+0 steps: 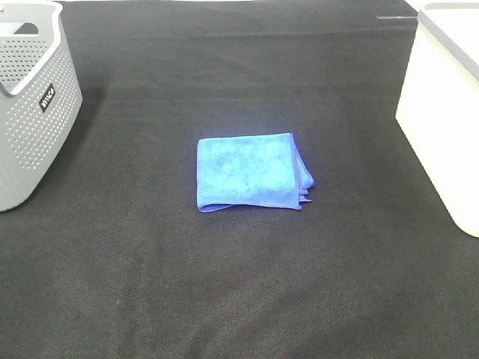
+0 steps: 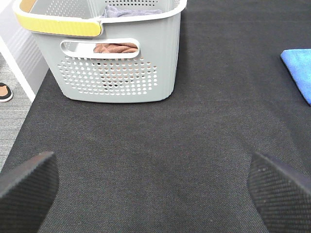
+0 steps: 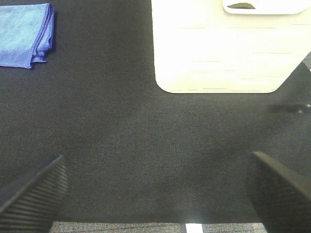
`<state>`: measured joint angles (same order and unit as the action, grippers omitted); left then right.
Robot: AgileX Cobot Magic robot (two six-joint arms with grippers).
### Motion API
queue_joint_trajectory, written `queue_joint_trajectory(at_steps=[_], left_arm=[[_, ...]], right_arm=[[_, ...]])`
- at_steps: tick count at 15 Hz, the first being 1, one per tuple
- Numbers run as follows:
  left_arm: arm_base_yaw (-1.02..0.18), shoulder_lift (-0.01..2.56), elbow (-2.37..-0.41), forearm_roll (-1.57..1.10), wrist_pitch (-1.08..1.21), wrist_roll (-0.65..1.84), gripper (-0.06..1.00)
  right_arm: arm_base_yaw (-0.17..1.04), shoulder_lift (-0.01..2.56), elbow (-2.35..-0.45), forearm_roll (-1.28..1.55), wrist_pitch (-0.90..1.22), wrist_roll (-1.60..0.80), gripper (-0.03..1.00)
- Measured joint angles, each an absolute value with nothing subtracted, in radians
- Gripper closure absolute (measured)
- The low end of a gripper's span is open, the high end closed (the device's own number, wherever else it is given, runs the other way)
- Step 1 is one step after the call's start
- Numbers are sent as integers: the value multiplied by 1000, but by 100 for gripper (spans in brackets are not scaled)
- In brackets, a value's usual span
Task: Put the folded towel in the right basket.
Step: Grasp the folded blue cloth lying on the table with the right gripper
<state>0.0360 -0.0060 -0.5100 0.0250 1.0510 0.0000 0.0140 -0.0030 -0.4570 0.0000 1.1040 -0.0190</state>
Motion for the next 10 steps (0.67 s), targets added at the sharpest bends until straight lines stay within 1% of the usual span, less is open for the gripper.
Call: queue_joint_trajectory(at_steps=[10], left_arm=[[36, -6, -510, 25, 1051, 0, -5]], right_arm=[[14, -3, -455, 0, 1104, -19, 1]])
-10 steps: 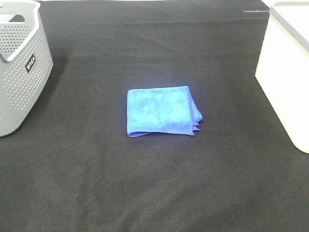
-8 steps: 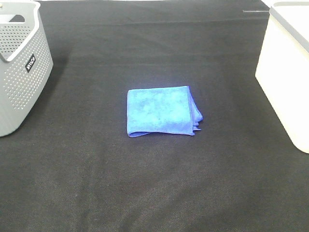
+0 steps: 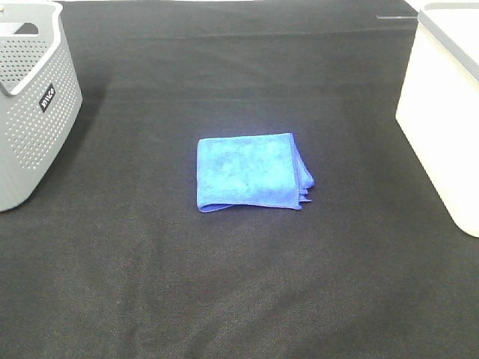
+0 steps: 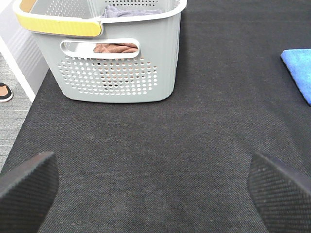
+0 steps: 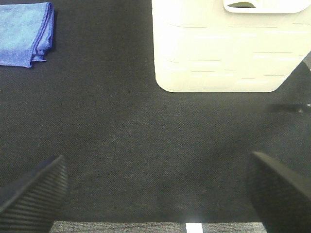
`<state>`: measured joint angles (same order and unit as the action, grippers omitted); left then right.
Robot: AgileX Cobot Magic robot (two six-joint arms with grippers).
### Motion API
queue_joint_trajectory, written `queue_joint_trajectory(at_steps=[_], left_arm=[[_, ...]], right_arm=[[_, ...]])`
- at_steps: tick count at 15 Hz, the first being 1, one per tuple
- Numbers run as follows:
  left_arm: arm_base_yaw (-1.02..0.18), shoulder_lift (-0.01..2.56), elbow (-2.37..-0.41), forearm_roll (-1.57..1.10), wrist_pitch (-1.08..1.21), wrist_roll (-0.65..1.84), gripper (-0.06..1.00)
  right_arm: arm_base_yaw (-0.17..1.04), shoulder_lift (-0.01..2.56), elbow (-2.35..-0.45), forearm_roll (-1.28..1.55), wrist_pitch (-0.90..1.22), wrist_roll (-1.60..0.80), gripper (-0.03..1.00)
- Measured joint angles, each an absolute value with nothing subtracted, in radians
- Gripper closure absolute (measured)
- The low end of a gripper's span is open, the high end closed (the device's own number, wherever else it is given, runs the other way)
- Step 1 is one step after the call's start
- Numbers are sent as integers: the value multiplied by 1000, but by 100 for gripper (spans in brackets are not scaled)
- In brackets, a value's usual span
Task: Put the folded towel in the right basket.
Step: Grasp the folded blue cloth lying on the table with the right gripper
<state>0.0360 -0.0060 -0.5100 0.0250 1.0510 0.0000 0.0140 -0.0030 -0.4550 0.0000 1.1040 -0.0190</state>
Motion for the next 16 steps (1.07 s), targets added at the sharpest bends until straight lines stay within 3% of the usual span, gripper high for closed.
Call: queue_joint_trajectory(at_steps=[16], left_arm=[[36, -6, -510, 25, 1051, 0, -5]], right_arm=[[14, -3, -455, 0, 1104, -19, 1]])
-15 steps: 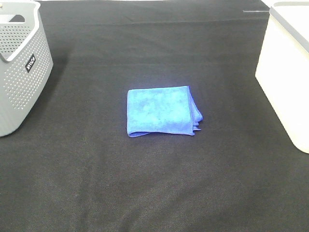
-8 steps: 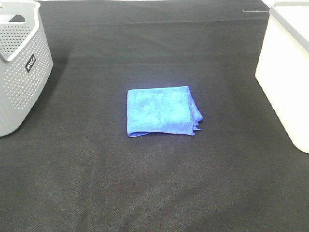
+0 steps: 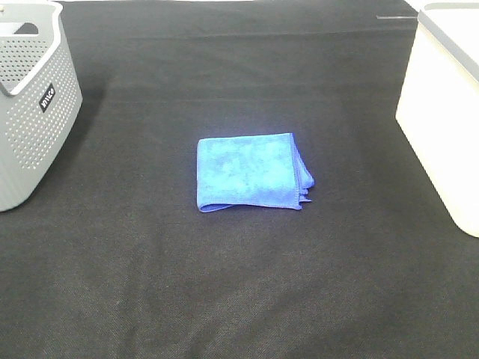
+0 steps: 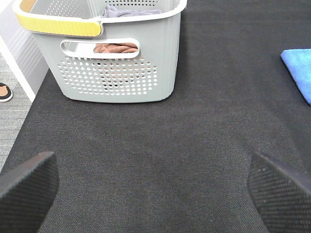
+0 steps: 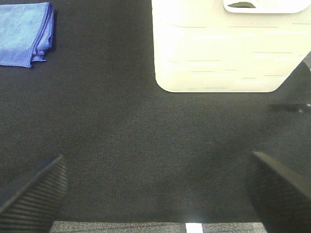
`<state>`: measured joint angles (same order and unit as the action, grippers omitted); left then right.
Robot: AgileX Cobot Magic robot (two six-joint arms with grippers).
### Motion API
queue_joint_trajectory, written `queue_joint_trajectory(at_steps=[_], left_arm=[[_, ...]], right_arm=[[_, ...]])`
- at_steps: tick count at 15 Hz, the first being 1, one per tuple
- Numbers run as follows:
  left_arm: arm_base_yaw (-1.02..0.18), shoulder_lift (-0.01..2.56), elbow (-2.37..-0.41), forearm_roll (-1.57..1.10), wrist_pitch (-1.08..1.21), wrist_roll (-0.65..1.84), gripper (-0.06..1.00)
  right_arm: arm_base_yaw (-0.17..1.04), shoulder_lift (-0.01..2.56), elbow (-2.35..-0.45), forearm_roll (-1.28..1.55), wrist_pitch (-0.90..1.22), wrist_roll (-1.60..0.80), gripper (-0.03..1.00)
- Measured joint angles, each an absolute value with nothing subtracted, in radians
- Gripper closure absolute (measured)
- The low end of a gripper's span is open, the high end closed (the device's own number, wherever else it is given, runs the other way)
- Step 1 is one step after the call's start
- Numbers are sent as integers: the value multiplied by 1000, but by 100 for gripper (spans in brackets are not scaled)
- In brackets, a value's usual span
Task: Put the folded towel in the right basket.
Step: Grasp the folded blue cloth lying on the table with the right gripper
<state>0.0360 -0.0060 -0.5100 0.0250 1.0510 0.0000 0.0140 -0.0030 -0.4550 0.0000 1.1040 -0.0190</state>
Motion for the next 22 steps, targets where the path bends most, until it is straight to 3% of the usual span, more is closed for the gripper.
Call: queue_joint_trajectory(at_steps=[22], left_arm=[[36, -6, -510, 25, 1051, 0, -5]], right_arm=[[14, -3, -455, 0, 1104, -24, 1]])
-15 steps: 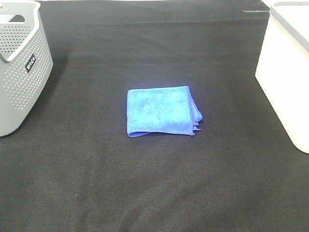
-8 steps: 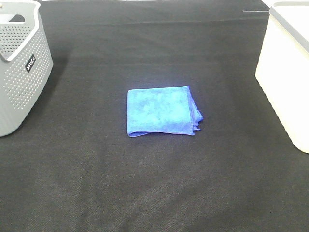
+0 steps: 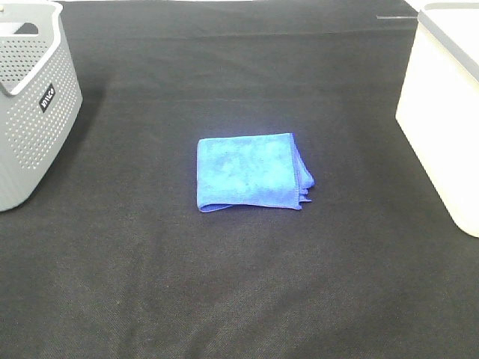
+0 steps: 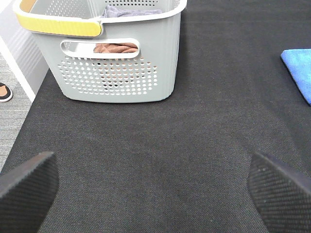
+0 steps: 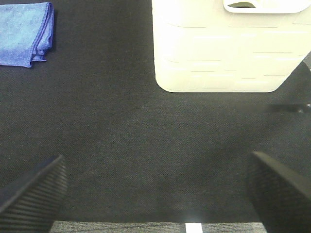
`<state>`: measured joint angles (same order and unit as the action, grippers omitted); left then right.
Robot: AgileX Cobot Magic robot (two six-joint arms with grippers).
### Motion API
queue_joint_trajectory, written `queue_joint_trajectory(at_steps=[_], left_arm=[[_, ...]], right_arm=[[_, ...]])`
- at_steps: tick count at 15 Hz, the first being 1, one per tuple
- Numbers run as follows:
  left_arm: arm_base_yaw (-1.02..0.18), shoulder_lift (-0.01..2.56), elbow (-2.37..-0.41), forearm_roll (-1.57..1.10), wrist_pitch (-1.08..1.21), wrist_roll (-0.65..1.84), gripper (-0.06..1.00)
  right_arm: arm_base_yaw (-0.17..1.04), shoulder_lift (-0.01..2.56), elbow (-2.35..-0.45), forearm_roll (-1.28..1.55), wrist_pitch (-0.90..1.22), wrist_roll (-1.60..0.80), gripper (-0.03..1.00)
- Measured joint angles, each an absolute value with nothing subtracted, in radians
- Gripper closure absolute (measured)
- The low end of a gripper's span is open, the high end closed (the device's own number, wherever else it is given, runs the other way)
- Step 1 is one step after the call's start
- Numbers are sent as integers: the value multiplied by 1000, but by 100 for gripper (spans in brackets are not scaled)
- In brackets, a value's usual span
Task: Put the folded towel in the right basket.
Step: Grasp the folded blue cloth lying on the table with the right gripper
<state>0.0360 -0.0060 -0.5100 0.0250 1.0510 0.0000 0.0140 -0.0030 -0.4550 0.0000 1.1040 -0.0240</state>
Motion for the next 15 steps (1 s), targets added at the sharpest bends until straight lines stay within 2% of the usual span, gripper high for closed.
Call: queue_joint_trajectory(at_steps=[4, 6, 9, 12, 15], left_arm=[[36, -6, -510, 25, 1051, 0, -5], [36, -6, -510, 25, 1051, 0, -5], [36, -6, -510, 25, 1051, 0, -5], [36, -6, -510, 25, 1051, 0, -5], [36, -6, -510, 25, 1051, 0, -5]], right_arm=[[14, -3, -455, 0, 1104, -28, 1], [14, 129, -544, 14, 1104, -29, 2], [14, 560, -874, 102, 1203, 0, 4], [14, 919, -1199, 171, 1211, 8, 4], [16, 1176, -1380, 311, 1211, -34, 4]])
